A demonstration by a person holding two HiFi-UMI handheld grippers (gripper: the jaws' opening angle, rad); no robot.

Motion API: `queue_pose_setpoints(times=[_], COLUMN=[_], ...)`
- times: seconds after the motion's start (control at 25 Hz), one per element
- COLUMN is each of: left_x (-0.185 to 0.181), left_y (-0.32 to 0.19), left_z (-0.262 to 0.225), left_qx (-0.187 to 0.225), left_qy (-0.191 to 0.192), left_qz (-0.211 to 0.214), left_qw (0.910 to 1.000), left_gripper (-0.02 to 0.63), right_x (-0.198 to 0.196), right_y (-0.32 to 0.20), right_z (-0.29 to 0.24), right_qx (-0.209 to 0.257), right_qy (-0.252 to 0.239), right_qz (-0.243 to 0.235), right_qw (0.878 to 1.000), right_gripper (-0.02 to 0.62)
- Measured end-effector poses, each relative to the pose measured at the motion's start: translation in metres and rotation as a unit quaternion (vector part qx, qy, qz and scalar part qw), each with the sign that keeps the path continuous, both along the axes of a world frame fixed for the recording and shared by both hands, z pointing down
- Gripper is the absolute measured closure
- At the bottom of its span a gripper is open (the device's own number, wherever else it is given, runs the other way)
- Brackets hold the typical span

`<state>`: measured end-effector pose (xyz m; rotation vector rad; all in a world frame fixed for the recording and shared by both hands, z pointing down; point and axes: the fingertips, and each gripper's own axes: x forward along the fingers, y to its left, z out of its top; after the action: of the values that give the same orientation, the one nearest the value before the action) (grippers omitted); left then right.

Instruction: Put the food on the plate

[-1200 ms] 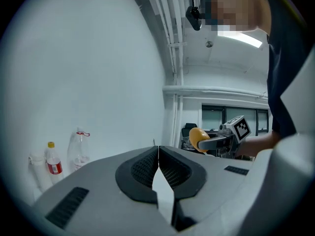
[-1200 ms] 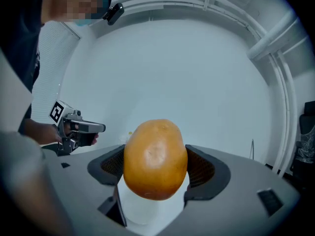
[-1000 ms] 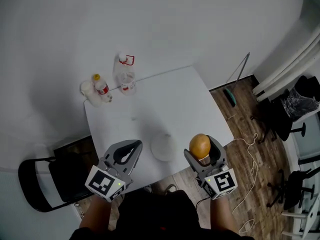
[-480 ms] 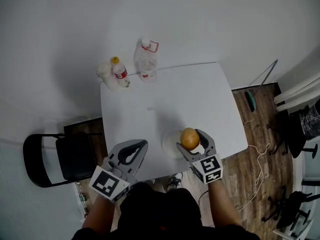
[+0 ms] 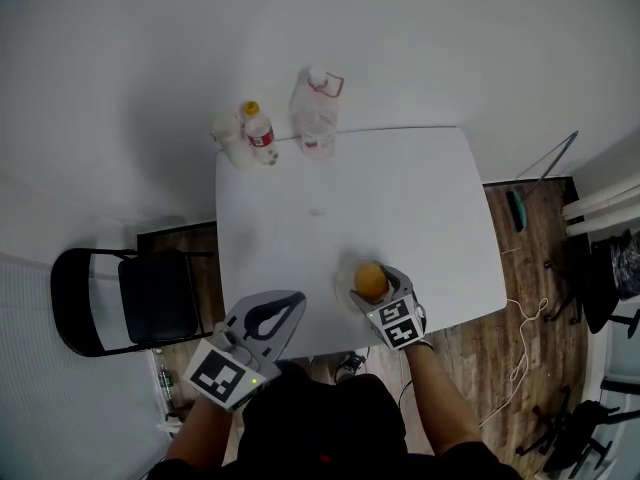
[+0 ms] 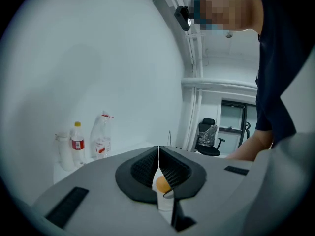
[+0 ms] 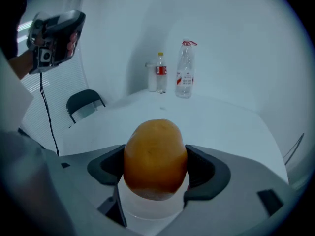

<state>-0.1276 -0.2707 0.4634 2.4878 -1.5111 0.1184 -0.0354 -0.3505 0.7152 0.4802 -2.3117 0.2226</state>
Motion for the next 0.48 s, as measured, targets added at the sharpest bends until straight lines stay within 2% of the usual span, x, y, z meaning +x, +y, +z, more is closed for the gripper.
queue_pose_setpoints(times=[0.16, 0.48], left_x=[-0.003, -0.008], left_y=[0.001, 0.001], left_z=[0.005, 0.008], left_qx=[-0.014, -0.022], left_qy=[0.005, -0.001], left_qz=[-0.009, -0.012], left_qw=[0.9999, 0.9997], left_gripper=[0.583, 0.583], right_x=[0.003, 0.002], right_y=[0.004, 0.012], right_z=[0.024, 0.036], right_qx=[-0.011, -0.022], right_qy=[0.033, 0.052], right_qz=[-0.008, -0.016], right_qw=[0.999, 0.998], right_gripper=[0.225, 0.225])
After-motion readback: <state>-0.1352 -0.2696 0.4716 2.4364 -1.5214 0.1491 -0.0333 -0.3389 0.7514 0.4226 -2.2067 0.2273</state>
